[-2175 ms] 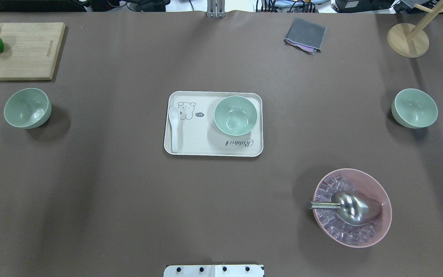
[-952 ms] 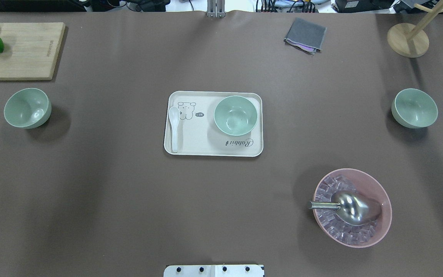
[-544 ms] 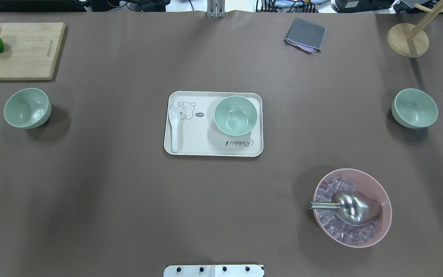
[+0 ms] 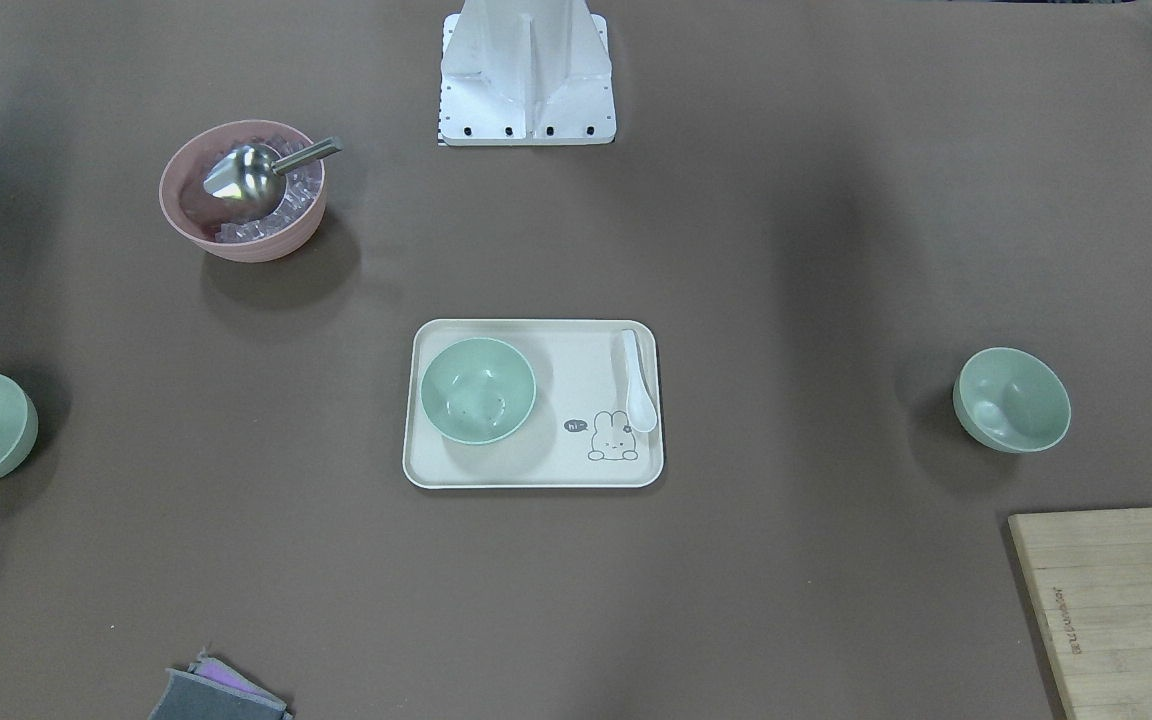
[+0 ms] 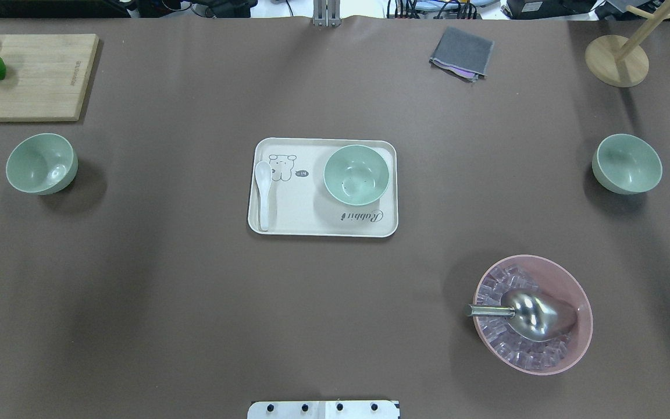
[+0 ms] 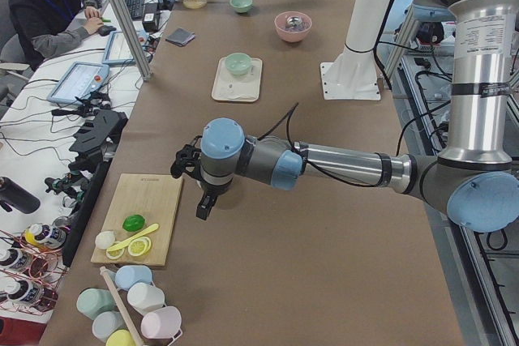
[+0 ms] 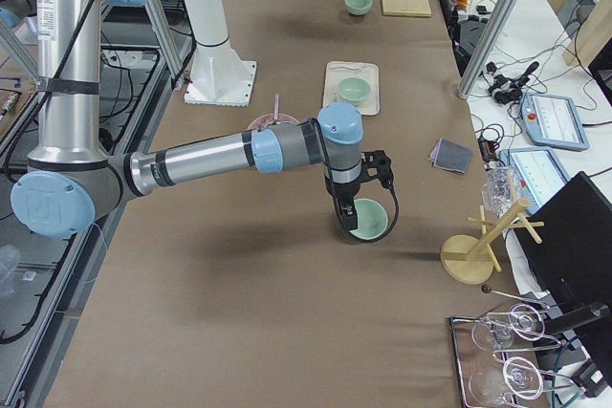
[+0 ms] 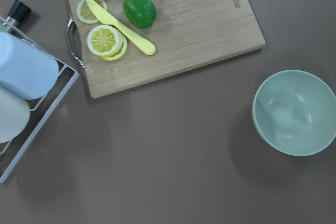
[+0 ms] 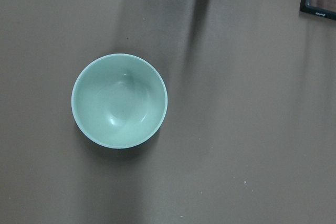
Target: Stack green bowls together
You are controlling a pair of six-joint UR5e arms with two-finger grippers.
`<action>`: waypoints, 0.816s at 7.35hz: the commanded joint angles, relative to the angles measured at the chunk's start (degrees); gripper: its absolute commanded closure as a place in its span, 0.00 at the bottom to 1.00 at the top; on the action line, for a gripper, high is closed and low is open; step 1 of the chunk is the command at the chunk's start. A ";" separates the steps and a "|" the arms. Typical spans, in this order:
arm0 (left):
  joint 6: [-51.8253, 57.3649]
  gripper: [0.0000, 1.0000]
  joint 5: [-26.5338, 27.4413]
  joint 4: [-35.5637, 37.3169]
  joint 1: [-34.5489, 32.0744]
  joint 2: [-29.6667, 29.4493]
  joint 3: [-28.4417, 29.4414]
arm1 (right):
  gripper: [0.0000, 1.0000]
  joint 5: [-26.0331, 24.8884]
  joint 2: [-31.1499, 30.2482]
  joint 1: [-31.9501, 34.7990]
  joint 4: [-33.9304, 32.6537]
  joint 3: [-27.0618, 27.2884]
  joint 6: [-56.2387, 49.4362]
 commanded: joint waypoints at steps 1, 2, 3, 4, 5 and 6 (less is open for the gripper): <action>-5.99 0.01 0.03 -0.98 5.24 -0.79 2.58 | 0.00 -0.22 1.54 -4.34 2.12 -1.25 6.10; -9.40 0.01 -0.06 -1.07 6.04 -0.79 3.10 | 0.00 -0.23 2.51 -6.01 2.12 -1.34 10.06; -15.70 0.01 -0.06 -2.29 8.74 -1.05 3.54 | 0.00 -0.31 3.04 -7.42 2.12 -1.34 12.80; -24.99 0.01 0.03 -6.13 12.51 -1.32 4.59 | 0.00 -0.40 3.39 -8.56 2.21 -1.60 15.44; -32.74 0.01 1.77 -12.87 14.81 -2.19 7.82 | 0.00 -0.84 3.75 -9.10 2.21 -1.78 16.68; -39.17 0.01 5.88 -18.85 18.75 -2.63 10.55 | 0.00 -0.93 3.84 -9.28 2.21 -1.87 17.57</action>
